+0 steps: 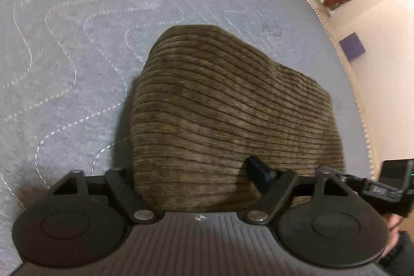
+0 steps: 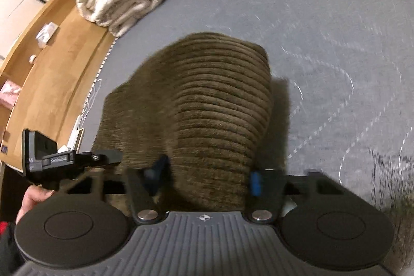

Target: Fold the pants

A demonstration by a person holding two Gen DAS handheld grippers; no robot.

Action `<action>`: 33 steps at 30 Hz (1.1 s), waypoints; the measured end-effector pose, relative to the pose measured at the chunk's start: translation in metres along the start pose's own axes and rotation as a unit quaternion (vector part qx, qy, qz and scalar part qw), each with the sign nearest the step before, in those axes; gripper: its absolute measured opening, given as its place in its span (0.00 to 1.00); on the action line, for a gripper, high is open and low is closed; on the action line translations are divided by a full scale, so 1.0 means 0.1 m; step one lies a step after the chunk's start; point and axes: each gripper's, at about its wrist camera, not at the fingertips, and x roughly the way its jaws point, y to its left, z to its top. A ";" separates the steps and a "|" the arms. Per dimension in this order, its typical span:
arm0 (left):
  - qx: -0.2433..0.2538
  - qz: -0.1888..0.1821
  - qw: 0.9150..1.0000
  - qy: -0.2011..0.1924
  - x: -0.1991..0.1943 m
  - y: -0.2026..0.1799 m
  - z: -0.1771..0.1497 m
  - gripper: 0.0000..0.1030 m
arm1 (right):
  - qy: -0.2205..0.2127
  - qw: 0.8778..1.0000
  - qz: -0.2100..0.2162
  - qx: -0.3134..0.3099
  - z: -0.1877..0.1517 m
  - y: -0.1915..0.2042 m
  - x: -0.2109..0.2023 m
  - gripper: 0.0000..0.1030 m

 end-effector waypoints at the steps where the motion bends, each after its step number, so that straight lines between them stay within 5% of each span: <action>1: 0.008 0.007 1.000 -0.007 -0.03 -0.05 0.00 0.67 | -0.006 1.000 0.004 -0.002 0.00 0.02 -0.02 0.46; 4: 0.016 -0.007 0.999 -0.029 -0.11 -0.21 0.03 0.49 | -0.018 1.000 0.009 0.002 0.04 0.03 -0.15 0.41; 12: 0.112 -0.058 0.983 -0.136 -0.13 -1.03 0.17 0.42 | -0.137 0.987 -0.025 -0.082 0.39 0.08 -0.93 0.40; 18: 0.147 -0.074 0.972 -0.171 0.30 -1.45 0.40 0.43 | -0.188 0.974 -0.058 -0.112 0.78 -0.13 -1.16 0.41; 20: 0.150 -0.047 0.973 -0.168 0.45 -1.51 0.48 0.51 | -0.200 0.970 -0.078 -0.113 0.93 -0.25 -1.10 0.43; 23: 0.128 0.060 0.970 -0.198 0.51 -1.55 0.55 0.56 | -0.201 0.965 -0.149 -0.080 1.10 -0.54 -0.88 0.55; 25: 0.134 0.087 0.963 -0.215 0.45 -1.59 0.54 0.55 | -0.234 0.938 -0.246 -0.068 1.13 -0.64 -0.86 0.54; 26: 0.144 0.078 0.962 -0.220 0.40 -1.62 0.52 0.54 | -0.244 0.932 -0.259 -0.063 1.13 -0.66 -0.91 0.54; 30: 0.252 0.021 0.949 -0.189 0.35 -1.81 0.27 0.46 | -0.234 0.944 -0.199 -0.123 1.02 -0.51 -1.06 0.53; 33: 0.342 0.053 0.932 -0.109 0.65 -1.84 0.04 0.41 | -0.151 0.953 -0.167 -0.202 0.84 -0.45 -0.95 0.41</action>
